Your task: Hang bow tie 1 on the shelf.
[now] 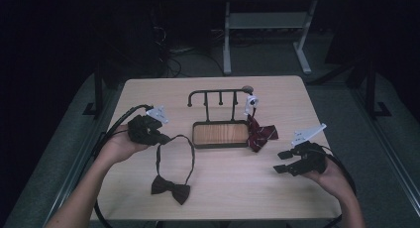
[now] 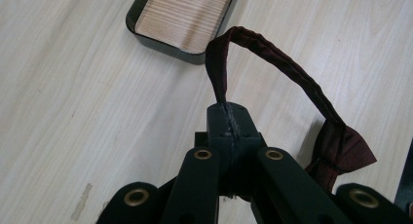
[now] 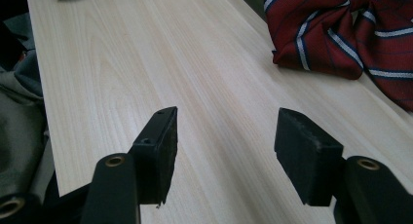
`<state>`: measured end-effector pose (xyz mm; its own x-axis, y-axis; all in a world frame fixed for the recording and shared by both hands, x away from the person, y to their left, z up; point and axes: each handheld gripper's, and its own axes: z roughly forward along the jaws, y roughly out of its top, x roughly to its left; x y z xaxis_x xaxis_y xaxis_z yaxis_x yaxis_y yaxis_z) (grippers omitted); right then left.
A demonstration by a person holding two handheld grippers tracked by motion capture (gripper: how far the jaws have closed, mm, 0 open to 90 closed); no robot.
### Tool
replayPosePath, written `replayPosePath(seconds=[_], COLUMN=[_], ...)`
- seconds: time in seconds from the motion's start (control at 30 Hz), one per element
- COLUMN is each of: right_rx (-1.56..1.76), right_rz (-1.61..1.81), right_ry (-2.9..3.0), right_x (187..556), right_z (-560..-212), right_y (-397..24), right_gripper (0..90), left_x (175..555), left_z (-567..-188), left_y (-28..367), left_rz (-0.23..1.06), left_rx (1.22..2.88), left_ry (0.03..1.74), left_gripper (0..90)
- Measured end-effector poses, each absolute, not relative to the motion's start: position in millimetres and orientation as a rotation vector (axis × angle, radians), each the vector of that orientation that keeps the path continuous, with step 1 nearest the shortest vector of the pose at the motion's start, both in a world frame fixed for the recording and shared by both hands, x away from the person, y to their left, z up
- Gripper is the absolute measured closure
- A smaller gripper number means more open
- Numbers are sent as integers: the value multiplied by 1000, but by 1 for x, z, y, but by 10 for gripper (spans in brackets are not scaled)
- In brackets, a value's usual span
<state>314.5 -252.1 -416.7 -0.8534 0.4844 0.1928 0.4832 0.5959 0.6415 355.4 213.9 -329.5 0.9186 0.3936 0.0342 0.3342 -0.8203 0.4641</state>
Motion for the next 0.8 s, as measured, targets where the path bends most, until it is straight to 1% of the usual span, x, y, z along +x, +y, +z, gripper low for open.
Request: replayPosePath(seconds=[0.4, 0.8], right_rx=[837, 827], right_rz=[1129, 1143], right_ry=[2800, 2790], right_x=[314, 311], right_z=[-416, -412], right_y=[-253, -253], right_gripper=[410, 408], left_x=[355, 359], left_z=[-316, -297], left_y=[215, 216], left_rz=[151, 157], left_rx=[2611, 2605], left_ry=[505, 488], left_gripper=[900, 900])
